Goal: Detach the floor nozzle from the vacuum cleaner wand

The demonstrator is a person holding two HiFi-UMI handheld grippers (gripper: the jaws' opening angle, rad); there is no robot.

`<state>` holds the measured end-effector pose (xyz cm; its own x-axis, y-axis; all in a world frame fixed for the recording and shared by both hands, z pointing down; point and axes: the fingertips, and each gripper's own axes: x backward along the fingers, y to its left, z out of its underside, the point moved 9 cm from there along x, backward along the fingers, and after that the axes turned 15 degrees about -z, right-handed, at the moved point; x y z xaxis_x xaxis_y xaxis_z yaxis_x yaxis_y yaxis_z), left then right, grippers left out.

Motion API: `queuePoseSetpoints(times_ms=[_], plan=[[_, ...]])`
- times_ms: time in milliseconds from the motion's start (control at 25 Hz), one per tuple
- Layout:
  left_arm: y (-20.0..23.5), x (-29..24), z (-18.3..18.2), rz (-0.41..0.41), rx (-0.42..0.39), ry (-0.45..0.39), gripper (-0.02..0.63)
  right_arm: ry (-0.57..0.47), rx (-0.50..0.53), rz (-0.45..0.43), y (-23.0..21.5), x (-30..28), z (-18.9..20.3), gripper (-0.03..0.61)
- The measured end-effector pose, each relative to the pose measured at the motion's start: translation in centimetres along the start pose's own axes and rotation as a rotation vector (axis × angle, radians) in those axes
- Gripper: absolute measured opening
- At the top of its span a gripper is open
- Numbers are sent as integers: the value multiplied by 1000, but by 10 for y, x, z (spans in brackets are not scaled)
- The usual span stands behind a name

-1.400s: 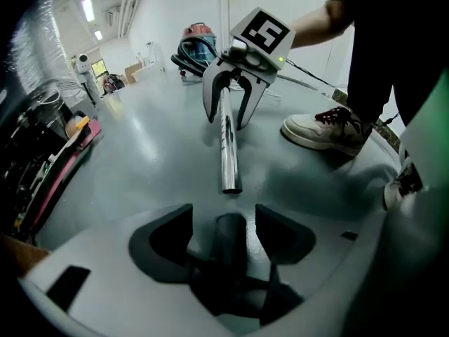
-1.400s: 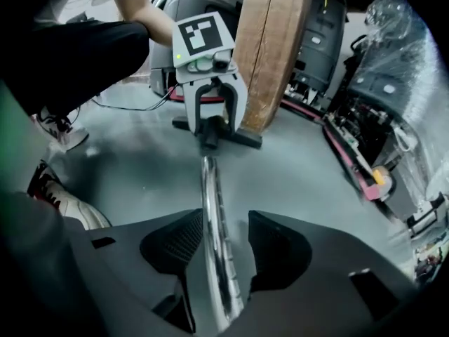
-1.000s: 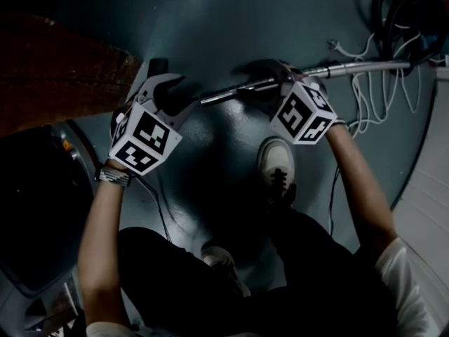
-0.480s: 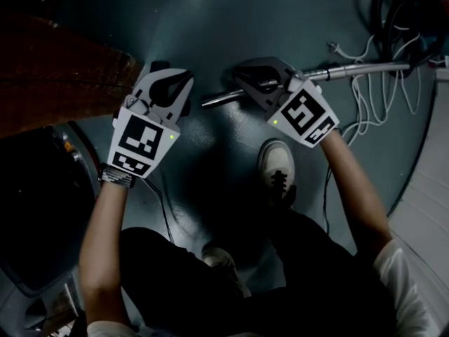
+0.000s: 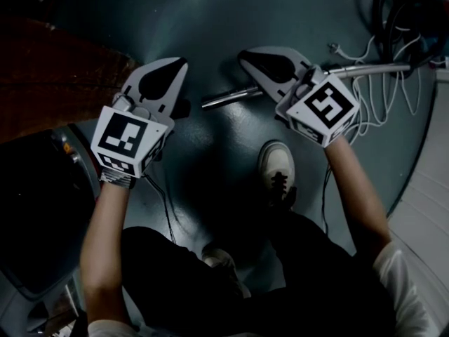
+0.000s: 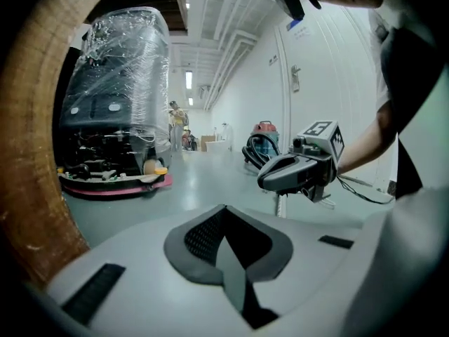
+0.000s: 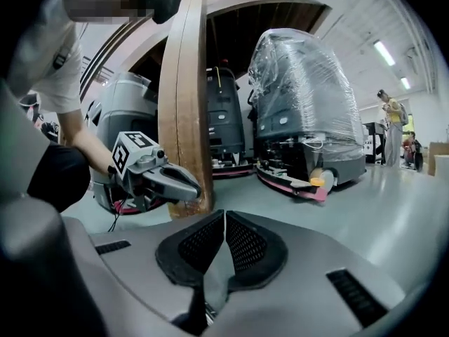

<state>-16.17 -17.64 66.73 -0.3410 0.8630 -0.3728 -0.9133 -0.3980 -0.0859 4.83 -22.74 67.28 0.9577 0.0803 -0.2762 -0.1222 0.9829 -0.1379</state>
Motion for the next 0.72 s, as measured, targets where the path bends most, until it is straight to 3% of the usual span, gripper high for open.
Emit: queuePoseSetpoints(times_ms=[160, 320, 720], plan=[[7, 4, -11, -27, 52, -46, 2, -50, -45, 14, -4, 7, -7, 32], [10, 9, -20, -70, 12, -72, 2, -93, -47, 22, -9, 13, -16, 29], [8, 12, -28, -81, -15, -82, 2, -72, -12, 15, -3, 8, -22, 28]])
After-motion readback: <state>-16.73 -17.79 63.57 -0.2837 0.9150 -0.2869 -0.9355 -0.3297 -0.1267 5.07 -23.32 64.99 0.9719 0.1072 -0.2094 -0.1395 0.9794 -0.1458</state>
